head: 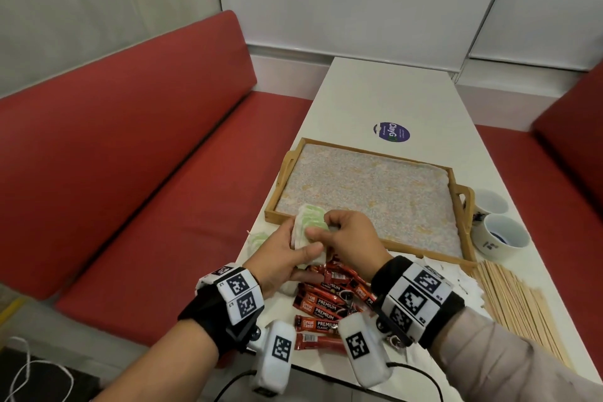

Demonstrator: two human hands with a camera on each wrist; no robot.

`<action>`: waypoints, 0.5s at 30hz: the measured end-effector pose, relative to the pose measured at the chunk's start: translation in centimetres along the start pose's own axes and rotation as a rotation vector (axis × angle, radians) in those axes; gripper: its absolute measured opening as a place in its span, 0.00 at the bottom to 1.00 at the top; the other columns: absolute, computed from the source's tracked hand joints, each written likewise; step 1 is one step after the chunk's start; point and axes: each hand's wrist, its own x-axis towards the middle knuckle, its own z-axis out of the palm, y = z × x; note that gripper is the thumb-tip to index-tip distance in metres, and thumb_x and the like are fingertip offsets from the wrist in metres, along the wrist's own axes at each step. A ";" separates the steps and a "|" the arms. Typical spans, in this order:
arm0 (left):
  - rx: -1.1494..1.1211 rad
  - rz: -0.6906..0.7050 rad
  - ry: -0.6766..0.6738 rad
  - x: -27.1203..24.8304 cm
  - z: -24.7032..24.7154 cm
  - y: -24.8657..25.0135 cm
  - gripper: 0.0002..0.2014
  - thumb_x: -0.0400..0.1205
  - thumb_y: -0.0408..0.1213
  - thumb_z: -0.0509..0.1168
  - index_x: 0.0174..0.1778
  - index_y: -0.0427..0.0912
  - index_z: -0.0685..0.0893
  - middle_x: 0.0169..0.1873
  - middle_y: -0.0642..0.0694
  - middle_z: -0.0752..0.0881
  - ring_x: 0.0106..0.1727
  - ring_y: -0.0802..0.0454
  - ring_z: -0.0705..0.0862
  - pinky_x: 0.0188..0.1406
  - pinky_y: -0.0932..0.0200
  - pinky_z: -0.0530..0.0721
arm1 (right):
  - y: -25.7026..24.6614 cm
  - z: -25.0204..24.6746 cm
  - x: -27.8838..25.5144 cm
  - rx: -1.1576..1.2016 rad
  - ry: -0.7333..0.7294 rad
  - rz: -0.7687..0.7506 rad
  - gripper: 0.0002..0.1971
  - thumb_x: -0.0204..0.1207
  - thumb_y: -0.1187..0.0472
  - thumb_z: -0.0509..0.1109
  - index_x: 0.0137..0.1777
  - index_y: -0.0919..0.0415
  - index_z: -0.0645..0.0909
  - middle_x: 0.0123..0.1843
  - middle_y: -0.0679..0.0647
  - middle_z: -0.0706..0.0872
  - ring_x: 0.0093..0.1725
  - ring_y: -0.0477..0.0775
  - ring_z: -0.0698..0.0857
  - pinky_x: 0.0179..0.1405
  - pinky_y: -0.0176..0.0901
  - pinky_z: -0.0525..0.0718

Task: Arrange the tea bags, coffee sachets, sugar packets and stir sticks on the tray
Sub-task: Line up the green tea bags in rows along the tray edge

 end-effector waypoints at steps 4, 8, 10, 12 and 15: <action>-0.014 0.031 0.075 0.2 1.0 0.1 0.13 0.84 0.30 0.60 0.63 0.47 0.76 0.48 0.44 0.87 0.44 0.51 0.89 0.32 0.60 0.87 | 0.2 -0.6 -0.2 -0.083 -0.012 -0.034 0.12 0.78 0.55 0.70 0.38 0.62 0.83 0.31 0.56 0.84 0.31 0.50 0.80 0.35 0.44 0.80; -0.074 0.048 0.136 0.4 0.8 0.0 0.11 0.86 0.32 0.57 0.63 0.41 0.78 0.47 0.43 0.88 0.38 0.52 0.88 0.28 0.62 0.87 | 0.0 -1.0 0.0 -0.044 0.013 -0.019 0.13 0.84 0.59 0.61 0.45 0.64 0.85 0.37 0.57 0.88 0.36 0.50 0.83 0.43 0.43 0.83; -0.115 0.060 0.163 0.8 0.5 0.3 0.11 0.86 0.32 0.57 0.64 0.39 0.76 0.46 0.41 0.87 0.35 0.53 0.88 0.26 0.62 0.87 | -0.1 -1.2 0.3 -0.035 0.034 -0.022 0.10 0.82 0.67 0.63 0.46 0.58 0.84 0.38 0.50 0.87 0.36 0.46 0.83 0.40 0.34 0.82; -0.136 0.063 0.181 1.2 0.3 1.0 0.10 0.86 0.31 0.58 0.61 0.38 0.77 0.43 0.41 0.86 0.33 0.54 0.88 0.25 0.63 0.86 | -0.2 -1.3 0.8 -0.052 0.077 -0.049 0.10 0.80 0.69 0.65 0.45 0.54 0.83 0.38 0.48 0.86 0.36 0.44 0.83 0.37 0.30 0.81; -0.116 0.074 0.194 2.1 -0.1 2.4 0.07 0.85 0.31 0.59 0.56 0.42 0.79 0.42 0.43 0.87 0.32 0.55 0.87 0.25 0.64 0.85 | -0.9 -1.1 1.6 -0.027 0.145 -0.085 0.08 0.77 0.69 0.68 0.42 0.55 0.80 0.39 0.49 0.85 0.38 0.47 0.84 0.41 0.40 0.84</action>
